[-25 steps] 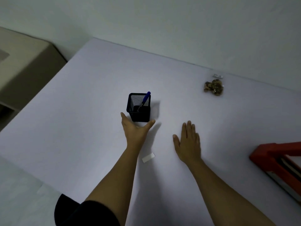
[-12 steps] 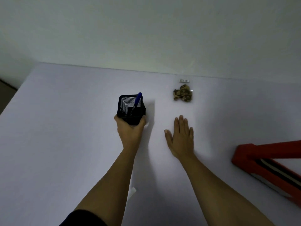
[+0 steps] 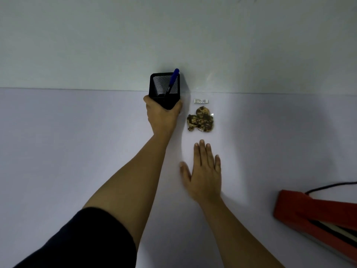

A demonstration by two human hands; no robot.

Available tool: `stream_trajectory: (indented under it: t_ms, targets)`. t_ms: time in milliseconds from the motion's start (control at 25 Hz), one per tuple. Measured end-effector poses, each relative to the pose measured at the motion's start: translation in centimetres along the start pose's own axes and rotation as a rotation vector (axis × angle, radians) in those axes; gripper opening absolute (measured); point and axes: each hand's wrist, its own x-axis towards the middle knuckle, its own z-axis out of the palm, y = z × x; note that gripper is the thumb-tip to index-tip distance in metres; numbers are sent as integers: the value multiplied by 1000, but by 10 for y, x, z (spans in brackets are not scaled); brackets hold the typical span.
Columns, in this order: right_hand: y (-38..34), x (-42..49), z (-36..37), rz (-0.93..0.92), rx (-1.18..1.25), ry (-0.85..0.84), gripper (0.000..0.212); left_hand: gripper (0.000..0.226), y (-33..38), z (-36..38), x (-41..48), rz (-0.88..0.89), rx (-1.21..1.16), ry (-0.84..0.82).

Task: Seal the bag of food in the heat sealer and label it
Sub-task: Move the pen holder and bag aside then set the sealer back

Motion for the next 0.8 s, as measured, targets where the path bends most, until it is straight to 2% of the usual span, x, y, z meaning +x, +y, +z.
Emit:
stream_trajectory:
  t_ms: [240,440,520,640,800]
  targets:
    - [-2,1,0,4,4,7,76,80,-2,14,12,1,14,-19]
    - [-2,3,-1,6,-15,-5,75,111,2,3,-4,-32,73,-76]
    - [-4,1,-3,4,-36,-18,74,102,-3,-16,-25,-14,115,-122]
    - [-6,-11,-5,-23,-44,-72,72,68,-19,-62,-73,-7,201,-231]
    - [-14,-60,-1,-48,-46,-140,67,28,-45,-147,-147,-120,271,-182]
